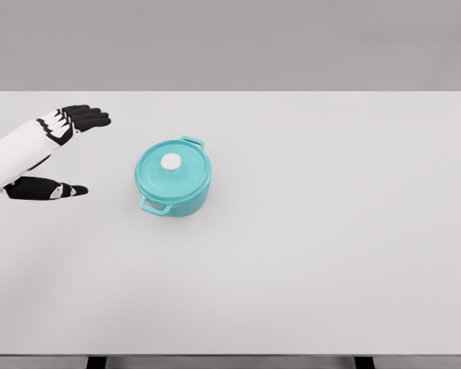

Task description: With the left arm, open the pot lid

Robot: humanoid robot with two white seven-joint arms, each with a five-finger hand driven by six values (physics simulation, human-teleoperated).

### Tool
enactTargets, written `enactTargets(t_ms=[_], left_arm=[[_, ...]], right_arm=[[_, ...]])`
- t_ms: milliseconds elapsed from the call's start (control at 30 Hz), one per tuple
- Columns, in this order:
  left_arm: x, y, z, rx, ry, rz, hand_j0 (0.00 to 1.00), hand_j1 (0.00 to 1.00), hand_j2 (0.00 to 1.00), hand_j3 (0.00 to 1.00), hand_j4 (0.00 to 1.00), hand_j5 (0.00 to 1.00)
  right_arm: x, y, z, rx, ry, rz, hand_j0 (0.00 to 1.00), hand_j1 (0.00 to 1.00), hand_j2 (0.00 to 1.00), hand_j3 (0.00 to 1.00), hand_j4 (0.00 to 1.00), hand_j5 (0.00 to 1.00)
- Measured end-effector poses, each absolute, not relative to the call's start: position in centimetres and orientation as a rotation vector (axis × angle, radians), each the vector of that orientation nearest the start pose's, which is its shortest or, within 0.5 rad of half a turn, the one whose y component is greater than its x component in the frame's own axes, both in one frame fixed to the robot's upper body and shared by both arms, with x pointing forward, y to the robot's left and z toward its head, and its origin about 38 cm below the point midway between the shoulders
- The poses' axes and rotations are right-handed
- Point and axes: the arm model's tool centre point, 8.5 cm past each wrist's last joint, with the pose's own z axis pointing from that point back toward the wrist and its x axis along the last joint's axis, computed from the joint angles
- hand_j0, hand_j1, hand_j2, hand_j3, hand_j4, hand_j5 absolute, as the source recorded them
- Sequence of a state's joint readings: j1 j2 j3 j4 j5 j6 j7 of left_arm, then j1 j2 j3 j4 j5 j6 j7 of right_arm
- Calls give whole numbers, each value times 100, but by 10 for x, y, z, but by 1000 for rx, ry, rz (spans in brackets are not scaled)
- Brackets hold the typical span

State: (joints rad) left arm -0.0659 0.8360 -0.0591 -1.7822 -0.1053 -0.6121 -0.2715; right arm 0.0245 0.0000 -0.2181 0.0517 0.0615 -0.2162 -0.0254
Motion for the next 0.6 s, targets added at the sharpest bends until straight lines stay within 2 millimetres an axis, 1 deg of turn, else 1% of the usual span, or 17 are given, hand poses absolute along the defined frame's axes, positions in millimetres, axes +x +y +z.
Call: enactTargets(t_ms=[100, 167, 367, 433, 467, 500, 600], left_arm=[[340, 339, 249, 352, -1968, -1495, 100, 100, 100, 100, 100, 100], [342, 337, 253, 349, -1963, -1520, 100, 100, 100, 100, 100, 100], [341, 331, 242, 300, -1895, -1593, 100, 100, 100, 100, 100, 100], [348, 329, 258, 327, -1901, -1646, 100, 100, 100, 100, 100, 100], [354, 327, 272, 349, -1911, -1686, 100, 100, 100, 100, 100, 100], [364, 321, 298, 399, -1938, -1747, 100, 100, 100, 100, 100, 100], [378, 304, 330, 437, -1925, -1898, 100, 100, 100, 100, 100, 100]], right_arm=[[-12, -273, -259, -125, -145, -154, 100, 100, 100, 100, 100, 100], [-12, -273, -259, -125, -145, -153, 100, 100, 100, 100, 100, 100], [-12, -273, -259, -125, -144, -151, 100, 100, 100, 100, 100, 100], [-12, -273, -259, -124, -144, -150, 100, 100, 100, 100, 100, 100], [-12, -273, -259, -125, -144, -150, 100, 100, 100, 100, 100, 100], [-12, -273, -259, -124, -144, -150, 100, 100, 100, 100, 100, 100], [-12, -273, -259, -124, -144, -150, 100, 100, 100, 100, 100, 100]])
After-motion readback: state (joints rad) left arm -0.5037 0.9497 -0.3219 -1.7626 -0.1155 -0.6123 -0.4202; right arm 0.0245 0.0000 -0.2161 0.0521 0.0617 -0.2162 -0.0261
